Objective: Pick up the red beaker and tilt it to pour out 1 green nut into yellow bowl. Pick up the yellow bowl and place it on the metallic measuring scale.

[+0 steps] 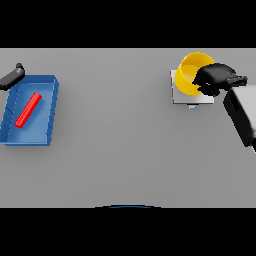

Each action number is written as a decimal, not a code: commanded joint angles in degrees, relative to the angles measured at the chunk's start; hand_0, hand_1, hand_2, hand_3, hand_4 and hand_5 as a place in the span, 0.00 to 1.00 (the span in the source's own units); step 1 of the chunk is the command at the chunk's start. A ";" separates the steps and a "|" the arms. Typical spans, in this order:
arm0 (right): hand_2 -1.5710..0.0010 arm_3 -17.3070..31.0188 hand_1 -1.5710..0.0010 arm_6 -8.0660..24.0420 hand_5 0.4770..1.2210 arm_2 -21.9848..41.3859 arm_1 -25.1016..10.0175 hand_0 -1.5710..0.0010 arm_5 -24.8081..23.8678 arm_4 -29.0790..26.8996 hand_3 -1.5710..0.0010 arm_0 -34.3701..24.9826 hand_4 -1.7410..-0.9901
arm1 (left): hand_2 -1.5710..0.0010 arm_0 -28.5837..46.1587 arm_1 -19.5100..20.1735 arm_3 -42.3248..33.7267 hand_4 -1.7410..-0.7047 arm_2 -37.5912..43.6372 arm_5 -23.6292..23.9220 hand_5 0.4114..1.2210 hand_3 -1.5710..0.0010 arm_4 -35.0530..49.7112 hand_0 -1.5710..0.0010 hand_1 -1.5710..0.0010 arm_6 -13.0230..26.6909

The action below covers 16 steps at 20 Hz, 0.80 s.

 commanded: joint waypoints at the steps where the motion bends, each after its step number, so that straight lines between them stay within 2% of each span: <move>1: 0.13 0.54 0.22 0.48 1.00 -0.17 0.49 0.11 0.06 -0.22 0.00 -0.47 0.01 | 1.00 -0.38 -0.65 0.50 0.87 -0.11 -0.32 0.45 1.00 0.09 1.00 1.00 -0.16; 2: 0.11 0.94 0.22 -0.07 1.00 -0.26 0.62 0.10 0.38 -0.63 0.02 -0.55 0.02 | 1.00 -0.26 -0.74 0.89 0.87 0.06 -0.62 0.44 1.00 0.26 1.00 1.00 -0.92; 3: 0.18 0.91 0.25 0.34 1.00 -0.32 0.70 0.11 0.66 -0.81 0.02 -0.35 0.09 | 1.00 0.22 -0.47 0.30 0.87 0.16 -0.20 0.45 1.00 0.34 1.00 1.00 -1.10; 4: 0.25 1.24 0.27 0.94 1.00 -0.61 0.76 0.10 0.76 -0.92 0.12 -0.45 0.13 | 1.00 0.21 -0.30 0.20 0.87 0.26 -0.34 0.45 1.00 0.48 1.00 1.00 -1.04; 5: 0.34 1.27 0.34 0.96 0.91 -0.86 0.29 0.16 1.28 -1.31 0.21 -0.15 0.16 | 1.00 0.21 -0.44 0.73 0.87 0.25 -0.54 0.45 1.00 0.43 1.00 1.00 -1.18; 7: 0.51 2.24 0.50 2.44 0.75 -1.32 1.00 0.33 2.40 -1.84 0.37 -0.95 0.21 | 1.00 0.34 -0.38 0.90 0.86 0.38 -0.30 0.44 1.00 0.37 1.00 1.00 -1.55; 9: 0.62 2.34 0.62 1.71 0.64 -1.51 0.89 0.47 3.53 -2.28 0.49 -1.27 0.25 | 1.00 0.09 -0.51 0.48 0.86 0.25 -0.39 0.44 1.00 0.36 1.00 1.00 -1.46; 13: 0.78 3.79 0.82 1.52 0.52 -1.53 0.65 0.76 4.16 -2.13 0.64 -1.56 0.32 | 1.00 0.54 -0.53 0.49 0.86 0.39 -0.39 0.44 1.00 0.52 1.00 1.00 -2.30; 16: 0.86 3.93 0.91 1.69 0.47 -0.65 0.61 0.88 4.34 -1.25 0.73 -1.38 0.37 | 1.00 0.52 -0.47 -0.20 0.86 0.44 0.25 0.44 1.00 0.56 1.00 1.00 -1.81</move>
